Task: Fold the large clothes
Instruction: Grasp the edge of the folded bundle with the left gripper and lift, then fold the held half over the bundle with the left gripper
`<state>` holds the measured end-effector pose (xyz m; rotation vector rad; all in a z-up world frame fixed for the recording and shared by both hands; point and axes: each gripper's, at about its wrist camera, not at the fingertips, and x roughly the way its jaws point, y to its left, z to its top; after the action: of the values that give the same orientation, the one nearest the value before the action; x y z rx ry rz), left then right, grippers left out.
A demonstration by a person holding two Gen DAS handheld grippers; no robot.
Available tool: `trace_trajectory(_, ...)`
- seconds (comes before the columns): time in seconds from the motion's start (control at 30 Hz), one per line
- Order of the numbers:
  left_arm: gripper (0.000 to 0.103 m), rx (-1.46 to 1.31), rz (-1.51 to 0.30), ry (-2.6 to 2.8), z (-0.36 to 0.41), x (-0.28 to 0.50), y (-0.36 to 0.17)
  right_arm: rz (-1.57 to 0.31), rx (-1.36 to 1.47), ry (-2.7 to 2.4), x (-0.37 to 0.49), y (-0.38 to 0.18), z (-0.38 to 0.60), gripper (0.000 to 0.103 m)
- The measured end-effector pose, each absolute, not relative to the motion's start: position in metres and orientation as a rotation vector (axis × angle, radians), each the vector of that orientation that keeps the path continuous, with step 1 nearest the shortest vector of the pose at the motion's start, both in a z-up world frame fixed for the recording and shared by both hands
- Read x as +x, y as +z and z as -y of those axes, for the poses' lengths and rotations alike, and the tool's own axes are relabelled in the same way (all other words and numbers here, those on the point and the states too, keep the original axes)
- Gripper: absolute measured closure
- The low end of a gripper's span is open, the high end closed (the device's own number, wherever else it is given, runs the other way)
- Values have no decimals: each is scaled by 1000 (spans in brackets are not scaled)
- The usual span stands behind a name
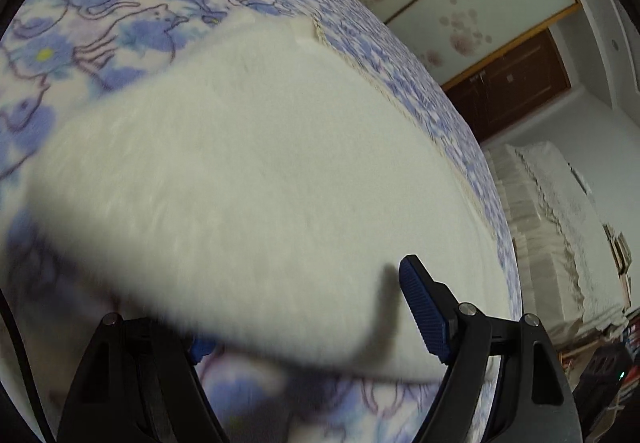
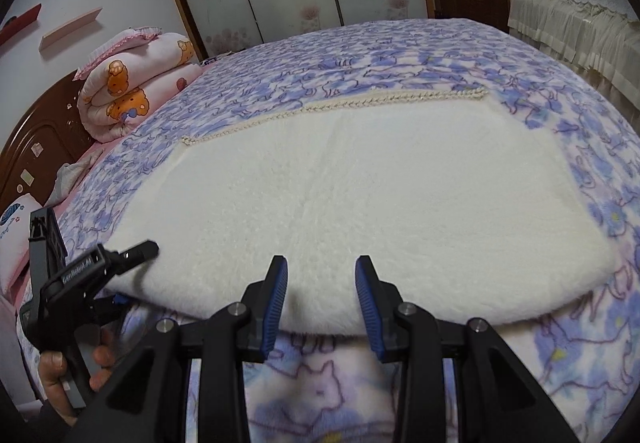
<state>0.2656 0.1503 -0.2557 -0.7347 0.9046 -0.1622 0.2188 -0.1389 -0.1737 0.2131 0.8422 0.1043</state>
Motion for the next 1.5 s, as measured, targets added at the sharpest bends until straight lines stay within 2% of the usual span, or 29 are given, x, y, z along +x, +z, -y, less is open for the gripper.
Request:
trace_trajectory(0.1, 25, -734, -869, -129, -150, 281, -256, -850, 206, 108, 231, -182, 133, 68)
trace_trajectory(0.13, 28, -731, -857, -118, -149, 284, -256, -845, 199, 108, 236, -183, 131, 68)
trace_trajectory(0.17, 40, -725, -844, -89, -148, 287, -256, -838, 191, 108, 239, -183, 128, 68)
trace_trajectory(0.27, 65, -759, -824, -26, -152, 288, -253, -812, 149, 96, 252, -179, 118, 68)
trace_trajectory(0.33, 74, -760, -810, -13, -151, 284, -251, -813, 110, 89, 263, -177, 109, 68)
trace_trajectory(0.43, 80, -671, -787, 5, -139, 284, -237, -838, 46, 92, 279, -183, 96, 77)
trace_trajectory(0.53, 82, -594, -770, 24, -127, 285, -221, -917, -47, 80, 292, -203, 83, 78)
trace_trajectory(0.9, 83, -370, -681, 46, -92, 274, -154, -927, 84, 134, 288, -211, 103, 77)
trace_trajectory(1.17, 84, -227, -654, -17, -31, 278, -105, -953, 157, 193, 283, -205, 118, 77)
trace_trajectory(1.3, 84, -190, -619, -82, 13, 279, -77, -1005, 348, 252, 264, -189, 166, 78)
trace_trajectory(1.5, 84, -163, -625, -221, 105, 277, -71, -913, 272, 65, 216, -152, 264, 78)
